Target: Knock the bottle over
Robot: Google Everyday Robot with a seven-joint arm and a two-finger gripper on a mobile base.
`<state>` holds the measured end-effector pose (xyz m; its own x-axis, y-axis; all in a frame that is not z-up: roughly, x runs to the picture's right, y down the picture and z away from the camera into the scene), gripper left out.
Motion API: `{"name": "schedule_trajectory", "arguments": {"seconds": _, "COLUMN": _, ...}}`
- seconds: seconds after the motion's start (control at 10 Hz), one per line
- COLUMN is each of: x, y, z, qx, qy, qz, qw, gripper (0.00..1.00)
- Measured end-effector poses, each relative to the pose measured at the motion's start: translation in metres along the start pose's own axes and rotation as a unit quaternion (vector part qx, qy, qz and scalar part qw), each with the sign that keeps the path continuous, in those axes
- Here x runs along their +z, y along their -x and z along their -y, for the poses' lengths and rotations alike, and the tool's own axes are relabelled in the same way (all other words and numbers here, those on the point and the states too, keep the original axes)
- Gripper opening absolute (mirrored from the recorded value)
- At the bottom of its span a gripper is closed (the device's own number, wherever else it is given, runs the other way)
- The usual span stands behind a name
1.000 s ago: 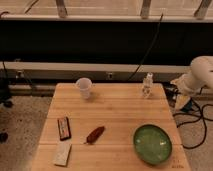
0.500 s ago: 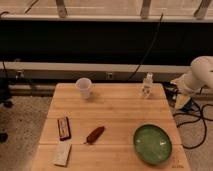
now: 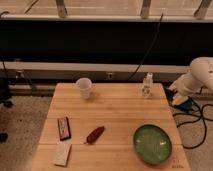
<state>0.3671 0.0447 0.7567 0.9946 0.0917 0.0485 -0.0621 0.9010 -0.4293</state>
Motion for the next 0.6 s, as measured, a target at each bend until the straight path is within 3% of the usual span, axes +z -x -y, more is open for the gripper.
{"name": "schedule_trajectory", "arguments": {"seconds": 0.2, "x": 0.008, "y": 0.005, "z": 0.002, "qx": -0.007, "qy": 0.002, "qz": -0.001, "qw": 1.0000, "gripper": 0.14}}
{"name": "schedule_trajectory", "arguments": {"seconds": 0.6, "x": 0.025, "y": 0.023, "z": 0.019, "qx": -0.019, "qy": 0.002, "qz": 0.006, "qw": 0.9998, "gripper": 0.11}}
